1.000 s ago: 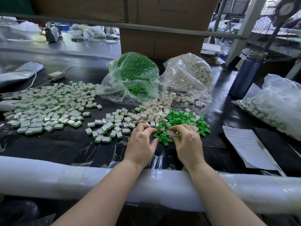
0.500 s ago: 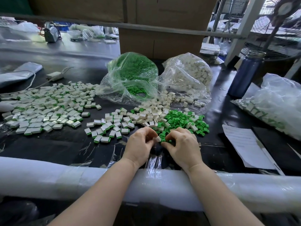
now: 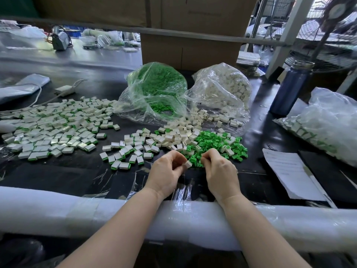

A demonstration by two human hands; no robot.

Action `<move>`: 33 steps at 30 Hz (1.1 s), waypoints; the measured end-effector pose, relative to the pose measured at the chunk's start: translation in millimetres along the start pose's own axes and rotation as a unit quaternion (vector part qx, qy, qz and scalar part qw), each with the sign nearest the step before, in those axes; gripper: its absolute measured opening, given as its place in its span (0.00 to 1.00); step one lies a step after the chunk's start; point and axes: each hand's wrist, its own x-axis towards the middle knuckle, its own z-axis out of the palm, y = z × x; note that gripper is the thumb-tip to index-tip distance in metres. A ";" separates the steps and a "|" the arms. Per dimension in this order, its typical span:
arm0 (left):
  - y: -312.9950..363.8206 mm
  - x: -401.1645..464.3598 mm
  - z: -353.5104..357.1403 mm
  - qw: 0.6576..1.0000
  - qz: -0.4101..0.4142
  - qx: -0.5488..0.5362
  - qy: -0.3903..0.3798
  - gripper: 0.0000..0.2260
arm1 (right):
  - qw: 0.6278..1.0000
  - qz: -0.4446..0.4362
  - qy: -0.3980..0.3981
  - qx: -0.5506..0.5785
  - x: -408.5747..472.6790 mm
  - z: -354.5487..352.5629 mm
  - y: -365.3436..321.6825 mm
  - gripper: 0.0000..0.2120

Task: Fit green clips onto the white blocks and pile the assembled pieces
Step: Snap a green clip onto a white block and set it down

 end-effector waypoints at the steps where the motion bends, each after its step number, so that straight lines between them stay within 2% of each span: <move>1: -0.5 -0.1 0.1 1.000 0.000 -0.002 -0.001 0.04 | 1.000 0.008 0.002 0.016 -0.5 -1.1 -0.2 0.06; 5: -1.7 -0.2 0.2 1.000 0.000 -0.009 -0.003 0.04 | 0.996 0.011 0.001 0.085 -1.1 -4.6 -0.1 0.02; 8: -2.4 0.0 0.4 1.000 -0.002 -0.010 -0.007 0.03 | 0.990 0.013 -0.008 0.137 -0.5 -5.5 0.7 0.07; 18: -2.5 0.2 0.1 1.000 -0.007 -0.020 -0.018 0.03 | 0.977 0.015 -0.019 0.211 1.2 -4.1 4.8 0.04; 23: -2.5 -0.4 -0.4 1.000 0.004 0.005 -0.025 0.02 | 0.959 0.025 -0.058 0.276 0.7 -4.8 1.8 0.05; 33: -0.7 -0.3 -0.3 0.999 0.005 -0.029 -0.040 0.03 | 0.957 0.036 -0.088 0.274 -0.3 -5.9 0.3 0.05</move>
